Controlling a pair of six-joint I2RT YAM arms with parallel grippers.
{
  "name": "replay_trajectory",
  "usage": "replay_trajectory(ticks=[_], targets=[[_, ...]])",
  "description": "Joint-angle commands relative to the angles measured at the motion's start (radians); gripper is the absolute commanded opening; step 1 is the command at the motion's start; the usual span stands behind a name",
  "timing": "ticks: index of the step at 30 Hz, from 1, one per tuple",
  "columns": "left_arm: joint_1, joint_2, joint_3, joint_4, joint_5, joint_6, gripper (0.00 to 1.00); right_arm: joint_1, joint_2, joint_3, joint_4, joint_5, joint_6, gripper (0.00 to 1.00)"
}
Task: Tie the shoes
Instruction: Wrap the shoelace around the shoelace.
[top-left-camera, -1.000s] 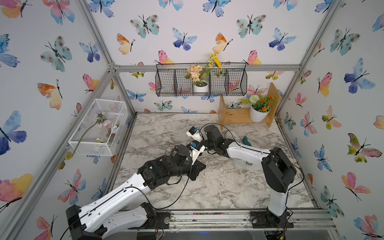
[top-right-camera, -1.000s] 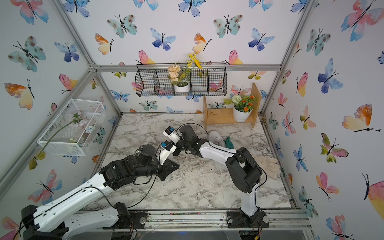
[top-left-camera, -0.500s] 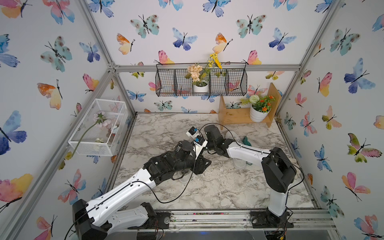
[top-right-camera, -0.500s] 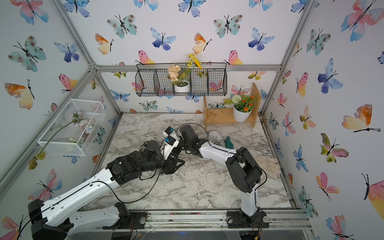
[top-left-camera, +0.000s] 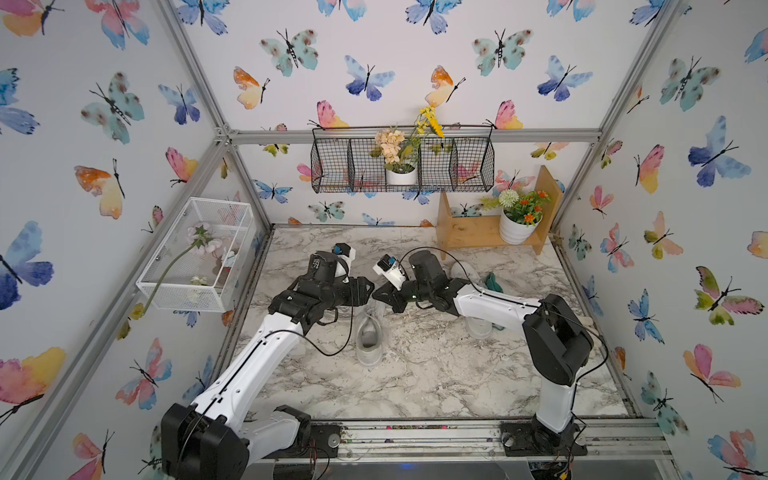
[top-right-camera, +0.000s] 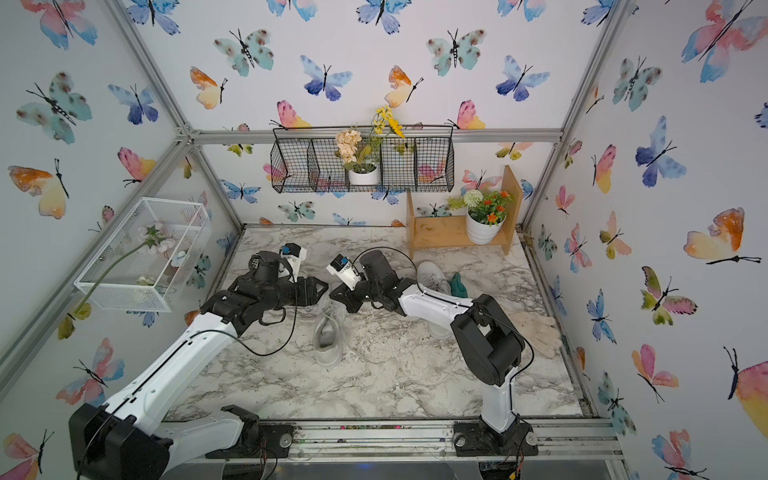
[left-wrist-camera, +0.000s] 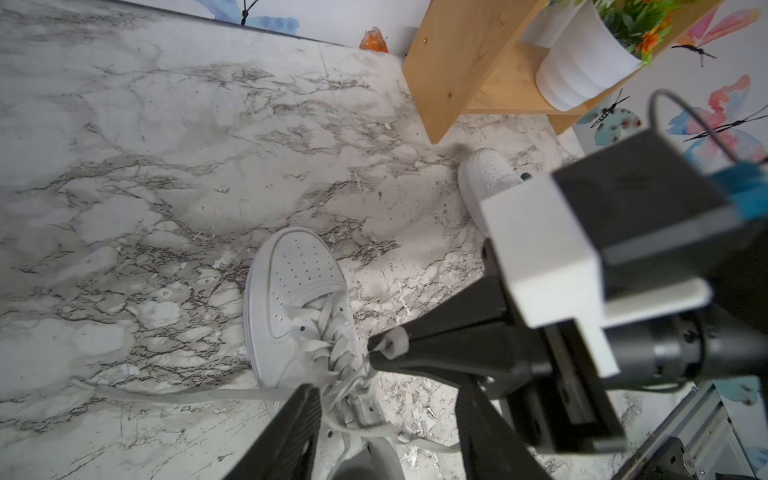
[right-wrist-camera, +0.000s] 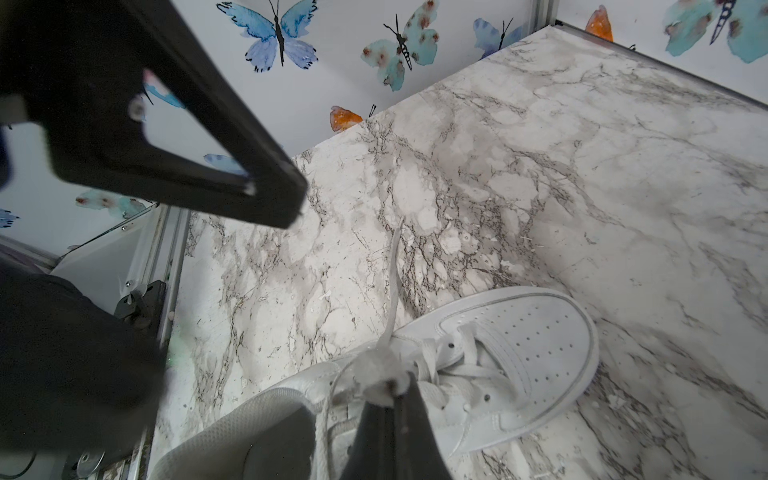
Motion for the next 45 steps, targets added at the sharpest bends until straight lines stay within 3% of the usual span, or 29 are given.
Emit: replay_trajectory(ticks=[1, 7, 15, 18, 22, 25, 34, 41, 45], targets=[[0.002, 0.076, 0.058, -0.024, 0.072, 0.020, 0.53, -0.002, -0.020, -0.010, 0.017, -0.029, -0.016, 0.02], [0.002, 0.119, 0.045, 0.035, 0.112, 0.003, 0.44, -0.002, -0.017, -0.006, 0.010, -0.033, -0.022, 0.02], [0.002, 0.125, 0.040, 0.038, 0.100, 0.000, 0.13, -0.002, -0.022, -0.007, 0.012, -0.031, -0.019, 0.03], [0.002, 0.112, 0.036, 0.033, 0.071, 0.001, 0.01, -0.004, -0.043, -0.012, -0.019, 0.005, -0.038, 0.13], [0.002, 0.079, 0.022, 0.022, 0.027, 0.001, 0.00, -0.036, -0.126, -0.103, -0.034, 0.029, -0.073, 0.41], [0.004, 0.057, 0.007, 0.024, 0.019, -0.002, 0.00, -0.075, -0.175, -0.208, -0.015, -0.029, -0.088, 0.50], [0.005, 0.033, -0.010, 0.022, 0.007, -0.005, 0.00, -0.089, -0.100, -0.366, 0.136, -0.280, -0.091, 0.51], [0.007, 0.044, -0.006, 0.026, 0.009, -0.006, 0.00, -0.066, 0.007, -0.317, 0.164, -0.295, -0.119, 0.48], [0.007, 0.051, -0.007, 0.030, 0.011, -0.008, 0.00, -0.065, 0.053, -0.287, 0.156, -0.312, -0.128, 0.41]])
